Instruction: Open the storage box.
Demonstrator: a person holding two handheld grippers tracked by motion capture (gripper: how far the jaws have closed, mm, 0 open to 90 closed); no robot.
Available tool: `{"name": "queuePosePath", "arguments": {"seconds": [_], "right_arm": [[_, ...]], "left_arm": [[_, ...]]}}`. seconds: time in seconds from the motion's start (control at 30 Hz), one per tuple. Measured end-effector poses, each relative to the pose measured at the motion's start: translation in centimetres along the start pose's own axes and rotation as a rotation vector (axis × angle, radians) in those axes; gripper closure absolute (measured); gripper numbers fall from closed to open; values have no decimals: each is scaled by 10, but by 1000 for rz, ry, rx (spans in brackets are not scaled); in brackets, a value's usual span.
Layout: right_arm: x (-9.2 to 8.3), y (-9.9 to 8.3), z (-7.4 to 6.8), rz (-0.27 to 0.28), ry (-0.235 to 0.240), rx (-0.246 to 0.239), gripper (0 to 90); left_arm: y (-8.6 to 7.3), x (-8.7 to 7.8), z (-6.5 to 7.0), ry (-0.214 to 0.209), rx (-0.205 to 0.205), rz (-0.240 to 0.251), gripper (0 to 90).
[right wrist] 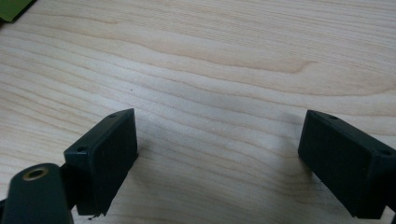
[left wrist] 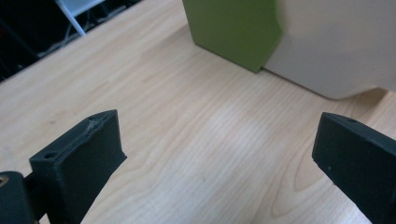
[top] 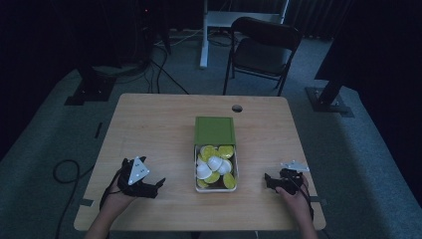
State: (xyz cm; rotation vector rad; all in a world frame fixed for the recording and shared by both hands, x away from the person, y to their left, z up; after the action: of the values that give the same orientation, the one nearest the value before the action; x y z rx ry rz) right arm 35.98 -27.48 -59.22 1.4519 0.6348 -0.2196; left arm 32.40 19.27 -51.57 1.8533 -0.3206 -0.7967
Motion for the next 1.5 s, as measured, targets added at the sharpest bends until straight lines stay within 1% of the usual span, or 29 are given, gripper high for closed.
{"name": "queuePosePath", "arguments": {"seconds": [0.1, 0.17, 0.23, 0.3, 0.37, 0.43, 0.47, 0.5, 0.7, 0.73, 0.8, 0.87, 0.9, 1.0, 1.07, 1.17, 1.2, 1.33, 1.37, 1.43, 1.5], "right_arm": [[0, 0, 0, 0, 0, 0, 115], [0, 0, 0, 0, 0, 1, 115], [0, 0, 0, 0, 0, 0, 115], [0, 0, 0, -1, 0, 0, 115], [0, 0, 0, 0, 0, 0, 115], [0, 0, 0, 0, 0, 0, 115], [0, 0, 0, 0, 0, 1, 114], [0, 0, 0, 0, 0, 1, 115], [0, 0, 0, 0, 0, 1, 115], [0, 0, 0, 0, 0, 0, 114], [0, 0, 0, 0, 0, 0, 115], [0, 0, 0, 0, 0, 0, 114], [0, 0, 0, 0, 0, 1, 115], [0, 0, 0, 0, 0, 1, 114], [0, 0, 0, 0, 0, 1, 114], [0, 0, 0, 0, 0, 0, 115], [0, 0, 0, 0, 0, 1, 115], [0, 0, 0, 0, 0, 1, 115], [0, 0, 0, 0, 0, 1, 115], [0, 0, 0, 0, 0, 1, 115], [0, 0, 0, 0, 0, 1, 115]], "left_arm": [[-6, 1, 0, -3, -1, -12, 18], [-11, 2, 0, -19, -20, -17, 18], [-16, 2, -1, -18, -19, -26, 18], [-20, 3, -1, -28, -39, -33, 18], [-24, 3, -2, -27, -47, -40, 19], [-28, 3, -2, -42, -67, -47, 19], [-30, 3, -3, -43, -73, -53, 19], [-33, 3, -3, -40, -73, -59, 19], [-50, -3, -11, -15, -112, -87, 19], [-50, -3, -11, -15, -112, -87, 19], [-57, -8, -14, -6, -132, -103, 19], [-59, -9, -15, 0, -134, -109, 19], [-64, -12, -18, 8, -145, -119, 19], [-70, -16, -22, 21, -162, -130, 19], [-73, -18, -24, 33, -169, -133, 19], [-76, -22, -29, 55, -198, -129, 19], [-78, -23, -30, 58, -207, -135, 20], [-82, -26, -33, 73, -211, -154, 19], [-84, -27, -35, 85, -218, -156, 19], [-86, -28, -37, 90, -231, -160, 19], [-88, -28, -38, 97, -235, -167, 20]]}}
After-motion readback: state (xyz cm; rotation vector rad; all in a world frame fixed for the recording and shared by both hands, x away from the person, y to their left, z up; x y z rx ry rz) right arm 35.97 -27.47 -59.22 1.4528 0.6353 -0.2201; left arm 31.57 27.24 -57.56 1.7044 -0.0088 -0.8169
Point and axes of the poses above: each handheld gripper's, and its own axes: x roughly forward along the jaws, y roughly out of its top, z roughly to its right, the point moved 6 cm from there along x, roughly forward along the jaws, and after that the axes turned 12 degrees about z, right-handed, at the moved point
